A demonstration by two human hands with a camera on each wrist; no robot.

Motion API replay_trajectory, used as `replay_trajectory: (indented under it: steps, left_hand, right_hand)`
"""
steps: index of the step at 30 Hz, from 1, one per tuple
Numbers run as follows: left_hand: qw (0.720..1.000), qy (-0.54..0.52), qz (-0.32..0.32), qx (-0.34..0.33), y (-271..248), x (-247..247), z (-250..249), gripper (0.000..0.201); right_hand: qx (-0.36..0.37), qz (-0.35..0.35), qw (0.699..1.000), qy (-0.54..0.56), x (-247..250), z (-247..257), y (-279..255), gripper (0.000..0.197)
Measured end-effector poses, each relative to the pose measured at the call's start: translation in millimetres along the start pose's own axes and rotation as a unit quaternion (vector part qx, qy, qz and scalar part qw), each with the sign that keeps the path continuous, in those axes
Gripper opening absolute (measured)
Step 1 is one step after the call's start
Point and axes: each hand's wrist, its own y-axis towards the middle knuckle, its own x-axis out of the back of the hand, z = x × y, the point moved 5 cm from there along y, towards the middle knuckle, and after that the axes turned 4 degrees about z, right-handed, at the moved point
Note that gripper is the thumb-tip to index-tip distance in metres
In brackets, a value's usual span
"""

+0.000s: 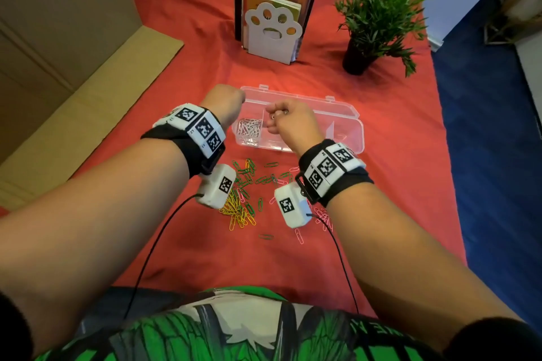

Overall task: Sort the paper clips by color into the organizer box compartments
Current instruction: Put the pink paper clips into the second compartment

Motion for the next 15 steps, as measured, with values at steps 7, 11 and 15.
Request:
replay_trajectory:
  steps: [7,11,15]
  left_hand:
    - [0.988,0.112,-0.08,-0.071,-35,19,38,0.027]
    - [0.981,0.176,-0.011,-0.078,-57,3,75,0.021]
    - [0.95,0.296,0.058,-0.084,-72,-21,99,0.027]
  right_hand:
    - [0.027,0.042,0.983,-0.176,-9,19,10,0.053]
    - [0.01,0.021,0.994,-0.109,12,-8,-7,0.047]
    - [-0.014,-0.01,0.991,-0.132,50,-54,-42,0.03]
